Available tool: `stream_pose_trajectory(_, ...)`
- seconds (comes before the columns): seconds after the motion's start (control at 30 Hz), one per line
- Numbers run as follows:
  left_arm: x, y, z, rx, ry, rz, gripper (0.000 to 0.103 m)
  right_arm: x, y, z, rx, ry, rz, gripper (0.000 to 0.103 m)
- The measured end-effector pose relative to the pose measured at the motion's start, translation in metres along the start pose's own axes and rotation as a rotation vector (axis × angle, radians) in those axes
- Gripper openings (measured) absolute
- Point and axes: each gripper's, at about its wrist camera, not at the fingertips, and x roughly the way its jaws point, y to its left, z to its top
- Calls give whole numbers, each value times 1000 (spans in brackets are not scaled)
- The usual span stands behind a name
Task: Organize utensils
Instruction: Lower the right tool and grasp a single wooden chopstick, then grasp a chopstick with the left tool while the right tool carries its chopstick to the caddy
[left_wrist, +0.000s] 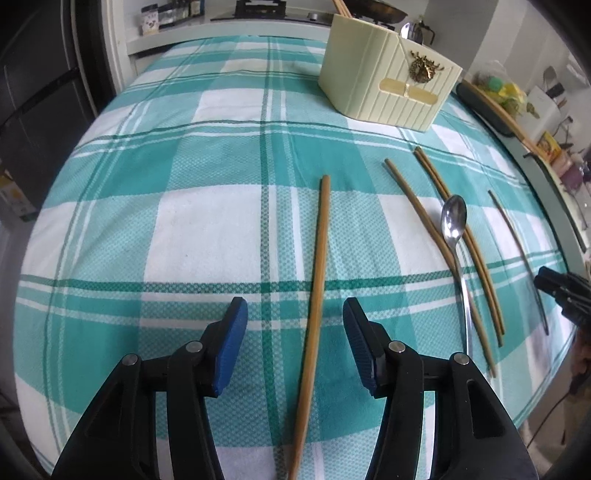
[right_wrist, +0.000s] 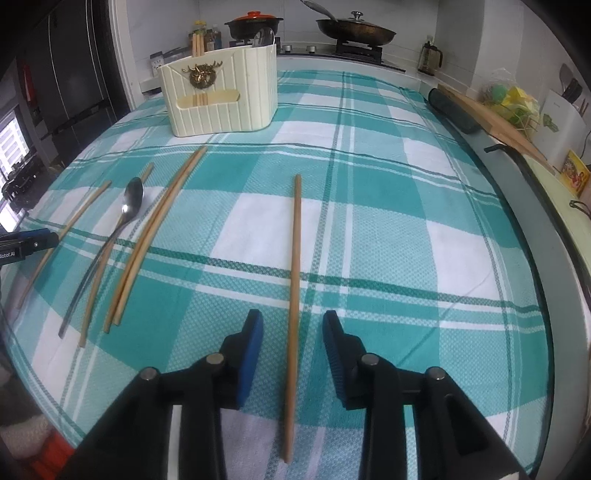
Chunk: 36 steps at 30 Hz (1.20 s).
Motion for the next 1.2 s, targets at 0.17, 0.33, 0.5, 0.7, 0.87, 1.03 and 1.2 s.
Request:
stream_pose_trajectory(0.17,16,-16,15,120,26,42,58,21,-5,21,-30,73,45,34)
stream_pose_trajectory(0.33,27,-22,38,168,60,46,48,40,0,41,-90,105,45,34)
stream_pose_trajectory(0.5,41,-22,70,157,111,51,33,63,-5,80,-47,130,79,27)
stream_pose_trajectory(0.7,48,-39,78,219,126,68,6,88,-16,116,40,160,100,6)
stream_pose_trajectory(0.87,39,-43,76,204,79,100,5,87,-18,121,80,130,122,6)
stream_pose_trajectory(1.03,-7,-31,83,123,-23,62,5,45,-19,123,82,17,144,6)
stream_pose_trajectory(1.2,-78,-26,86,83,-163,-7,5,-20,-16,129,52,-121,158,6)
